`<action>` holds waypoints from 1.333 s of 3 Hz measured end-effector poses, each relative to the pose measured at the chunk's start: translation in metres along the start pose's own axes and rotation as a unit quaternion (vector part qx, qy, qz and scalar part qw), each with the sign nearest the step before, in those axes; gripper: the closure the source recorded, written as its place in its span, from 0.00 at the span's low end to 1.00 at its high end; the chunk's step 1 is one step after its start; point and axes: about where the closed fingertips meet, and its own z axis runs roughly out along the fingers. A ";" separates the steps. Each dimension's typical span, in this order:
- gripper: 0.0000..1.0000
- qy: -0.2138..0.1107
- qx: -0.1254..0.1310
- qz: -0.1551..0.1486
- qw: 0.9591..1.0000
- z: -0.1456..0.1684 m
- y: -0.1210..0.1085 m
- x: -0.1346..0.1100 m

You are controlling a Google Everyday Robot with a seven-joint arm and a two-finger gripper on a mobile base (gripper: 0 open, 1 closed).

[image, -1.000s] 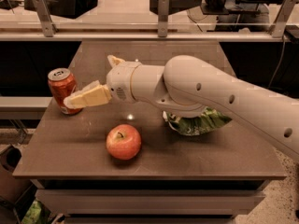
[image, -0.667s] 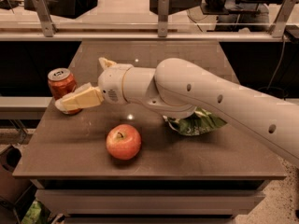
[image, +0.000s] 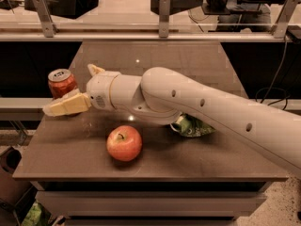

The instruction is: Pick coke can

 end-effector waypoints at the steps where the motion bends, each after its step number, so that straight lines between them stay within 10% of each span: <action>1: 0.18 -0.025 0.002 0.004 1.000 0.011 -0.001 0.002; 4: 0.88 -0.052 -0.005 0.001 0.999 0.025 0.005 -0.004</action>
Offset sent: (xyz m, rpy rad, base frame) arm 0.0132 0.0312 0.0012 0.1557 -0.0646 -0.0032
